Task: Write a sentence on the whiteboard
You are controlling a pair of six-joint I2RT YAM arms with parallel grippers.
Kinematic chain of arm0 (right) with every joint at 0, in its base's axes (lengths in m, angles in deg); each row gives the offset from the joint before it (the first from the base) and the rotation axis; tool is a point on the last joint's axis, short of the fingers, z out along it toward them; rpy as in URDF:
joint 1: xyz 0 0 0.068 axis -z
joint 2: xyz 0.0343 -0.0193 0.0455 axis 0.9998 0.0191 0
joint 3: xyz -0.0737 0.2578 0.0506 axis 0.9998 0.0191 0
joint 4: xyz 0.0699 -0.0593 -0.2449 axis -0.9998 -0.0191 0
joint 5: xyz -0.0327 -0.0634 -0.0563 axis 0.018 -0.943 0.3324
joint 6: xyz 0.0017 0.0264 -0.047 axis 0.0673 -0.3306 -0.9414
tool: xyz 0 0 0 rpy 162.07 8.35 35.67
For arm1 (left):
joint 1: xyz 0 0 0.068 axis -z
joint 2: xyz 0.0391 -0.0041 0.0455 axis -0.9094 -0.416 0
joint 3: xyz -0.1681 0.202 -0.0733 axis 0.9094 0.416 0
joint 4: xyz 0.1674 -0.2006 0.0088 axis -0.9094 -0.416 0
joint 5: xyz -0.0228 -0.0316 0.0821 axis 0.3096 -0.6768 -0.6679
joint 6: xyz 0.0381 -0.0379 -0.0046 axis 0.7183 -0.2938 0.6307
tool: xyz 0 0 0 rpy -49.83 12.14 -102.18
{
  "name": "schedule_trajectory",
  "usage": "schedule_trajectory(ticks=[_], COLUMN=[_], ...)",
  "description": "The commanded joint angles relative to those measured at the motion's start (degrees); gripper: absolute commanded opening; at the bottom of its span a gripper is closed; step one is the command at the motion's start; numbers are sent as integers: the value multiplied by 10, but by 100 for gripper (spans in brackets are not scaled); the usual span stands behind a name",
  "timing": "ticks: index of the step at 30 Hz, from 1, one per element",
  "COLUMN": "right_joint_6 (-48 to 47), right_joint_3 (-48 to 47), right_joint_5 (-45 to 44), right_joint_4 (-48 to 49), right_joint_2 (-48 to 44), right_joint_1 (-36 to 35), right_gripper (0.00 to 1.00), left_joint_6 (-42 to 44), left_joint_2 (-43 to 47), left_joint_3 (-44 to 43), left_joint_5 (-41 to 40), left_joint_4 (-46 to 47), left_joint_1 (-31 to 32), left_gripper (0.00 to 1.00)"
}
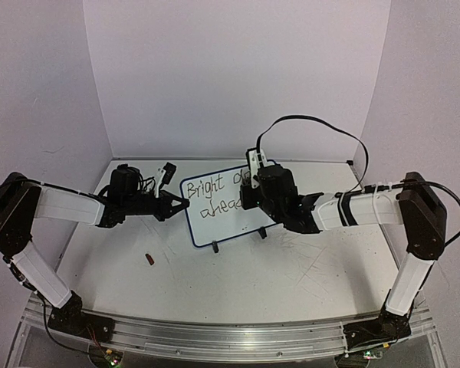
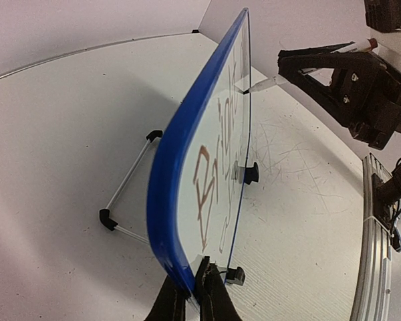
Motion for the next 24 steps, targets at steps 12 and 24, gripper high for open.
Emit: schedule_trajectory(ticks=[12,24], right_joint_6=[43,45], right_joint_3=[28,47], right_joint_5=[21,10], right_joint_4=[-8,-14], right_joint_2=[2,10], right_joint_1=[-1,-2], right_gripper=[0,0], left_joint_6=[54,55], left_joint_2=[-5,-5], left_joint_3=[-9,-8], left_joint_5=[-62,-64], left_joint_4=[-22,-23], left_joint_1=[-7,-7], left_gripper=[0,0])
